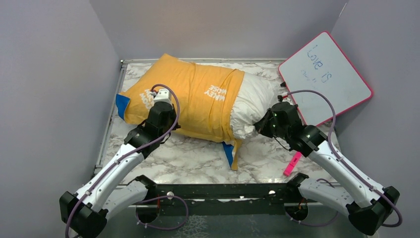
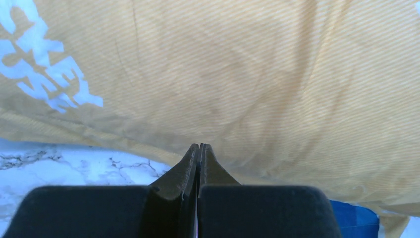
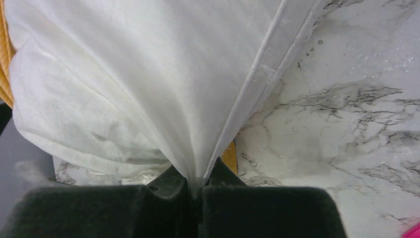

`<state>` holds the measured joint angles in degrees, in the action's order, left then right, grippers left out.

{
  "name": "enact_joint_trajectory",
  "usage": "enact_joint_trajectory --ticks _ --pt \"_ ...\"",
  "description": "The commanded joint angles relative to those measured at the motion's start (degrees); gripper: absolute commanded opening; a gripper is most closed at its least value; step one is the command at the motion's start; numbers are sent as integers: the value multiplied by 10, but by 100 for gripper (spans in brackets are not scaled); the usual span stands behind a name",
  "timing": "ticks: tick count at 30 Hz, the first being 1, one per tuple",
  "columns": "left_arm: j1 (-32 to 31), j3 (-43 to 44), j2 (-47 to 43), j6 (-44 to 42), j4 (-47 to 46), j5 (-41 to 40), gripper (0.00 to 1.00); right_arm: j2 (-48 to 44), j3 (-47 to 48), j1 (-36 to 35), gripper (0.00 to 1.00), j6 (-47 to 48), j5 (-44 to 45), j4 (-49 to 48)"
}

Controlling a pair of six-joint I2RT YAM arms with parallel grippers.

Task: Remove the pillowcase from the pillow
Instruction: Remove the pillow from the pillowcase.

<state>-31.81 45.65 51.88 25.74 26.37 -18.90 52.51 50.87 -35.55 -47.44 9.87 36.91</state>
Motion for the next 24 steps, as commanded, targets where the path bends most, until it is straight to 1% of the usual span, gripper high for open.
enact_joint_trajectory --ticks 1,3,4,5,7,8,9,11,13,16,19,21,23,24 --pt "4 19 2 -18 5 63 6 7 41 2 1 40 15 -15" --pt "4 -13 -14 2 -74 188 39 18 36 3 1 36 -32 -32" --pt "4 -37 -20 25 -129 250 52 22 31 3 0 34 -55 -44" --pt "2 -62 -23 56 -187 309 60 27 23 3 1 32 -70 -55" --pt "-13 -96 -16 104 -280 383 67 37 20 3 1 24 -91 -70" --pt "-35 -100 -7 108 -298 390 69 42 21 3 1 18 -94 -77" --pt "-68 -99 0 101 -305 381 71 47 21 3 1 15 -113 -85" --pt "-141 -98 16 95 -320 340 76 53 23 2 1 7 -131 -103" --pt "-190 -106 40 120 -348 306 77 59 25 3 1 -4 -138 -117" --pt "-231 -130 80 161 -414 277 77 62 34 3 1 -19 -140 -123" --pt "-266 -142 117 173 -433 214 77 53 37 3 1 -38 -135 -127" --pt "-274 -154 130 188 -433 169 77 44 39 3 1 -43 -132 -129" --pt "-276 -179 133 230 -443 134 76 39 45 3 1 -47 -128 -126" --pt "-277 -195 134 253 -464 122 76 37 50 3 1 -49 -128 -123"
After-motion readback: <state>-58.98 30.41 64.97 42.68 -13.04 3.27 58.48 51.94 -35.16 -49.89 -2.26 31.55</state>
